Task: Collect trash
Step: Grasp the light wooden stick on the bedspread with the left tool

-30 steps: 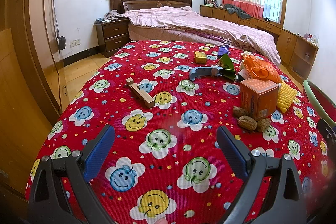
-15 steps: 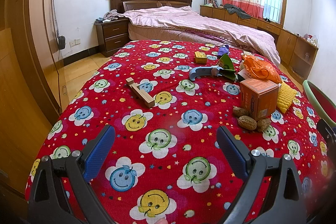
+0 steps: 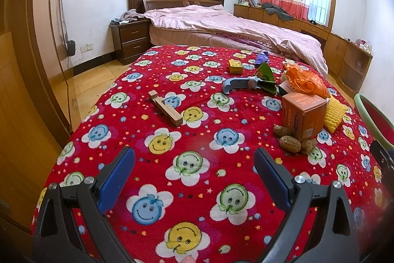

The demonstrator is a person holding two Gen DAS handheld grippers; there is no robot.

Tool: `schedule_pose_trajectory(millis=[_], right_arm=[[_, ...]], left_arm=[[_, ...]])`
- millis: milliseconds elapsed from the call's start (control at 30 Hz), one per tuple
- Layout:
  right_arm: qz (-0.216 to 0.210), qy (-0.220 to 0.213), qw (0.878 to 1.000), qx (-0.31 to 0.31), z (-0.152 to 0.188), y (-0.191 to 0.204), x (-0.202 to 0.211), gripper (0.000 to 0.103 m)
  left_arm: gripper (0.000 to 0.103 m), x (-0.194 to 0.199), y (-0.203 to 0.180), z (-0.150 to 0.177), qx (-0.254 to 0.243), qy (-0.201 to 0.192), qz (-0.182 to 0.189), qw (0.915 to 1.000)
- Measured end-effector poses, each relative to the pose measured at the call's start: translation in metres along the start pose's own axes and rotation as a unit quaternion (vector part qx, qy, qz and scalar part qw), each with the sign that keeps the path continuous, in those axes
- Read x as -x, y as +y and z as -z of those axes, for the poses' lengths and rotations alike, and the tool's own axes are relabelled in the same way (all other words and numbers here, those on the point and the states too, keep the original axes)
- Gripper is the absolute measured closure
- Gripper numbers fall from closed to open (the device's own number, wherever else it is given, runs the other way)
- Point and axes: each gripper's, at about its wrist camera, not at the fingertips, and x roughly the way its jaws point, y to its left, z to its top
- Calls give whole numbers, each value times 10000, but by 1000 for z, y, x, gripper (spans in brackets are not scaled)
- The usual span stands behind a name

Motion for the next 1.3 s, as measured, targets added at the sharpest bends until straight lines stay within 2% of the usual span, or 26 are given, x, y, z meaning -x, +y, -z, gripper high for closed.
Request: schedule_pose_trajectory(millis=[233, 567, 667, 733, 933, 1033, 1100, 1200, 1300], right_arm=[[-69, 201, 9998, 50, -7, 1, -4, 0], [-331, 489, 9982, -120, -28, -2, -11, 0], [-377, 567, 9976, -141, -34, -1, -16, 0], [-399, 623, 9971, -157, -36, 0, -19, 0], [-513, 810, 9951, -238, -39, 1, -29, 0], [-550, 863, 9944, -271, -40, 3, -31, 0], [-578, 921, 9936, -290, -41, 5, -32, 0], [-606, 959, 9931, -309, -43, 7, -30, 0], [-598, 999, 9928, -281, -45, 12, -31, 0]], left_arm=[[7, -15, 11, -23, 165, 157, -65, 9997], [18, -62, 19, -42, 446, 858, -43, 9953], [29, -75, 24, -46, 564, 1033, -102, 9930], [32, -83, 28, -47, 658, 1169, -147, 9908], [48, -89, 32, -49, 548, 1136, -218, 9918], [65, -90, 32, -50, 391, 1110, -205, 9928], [81, -91, 32, -51, 340, 1099, -160, 9932], [93, -92, 33, -53, 306, 1120, -45, 9932], [93, -91, 34, -56, 337, 1152, 173, 9926]])
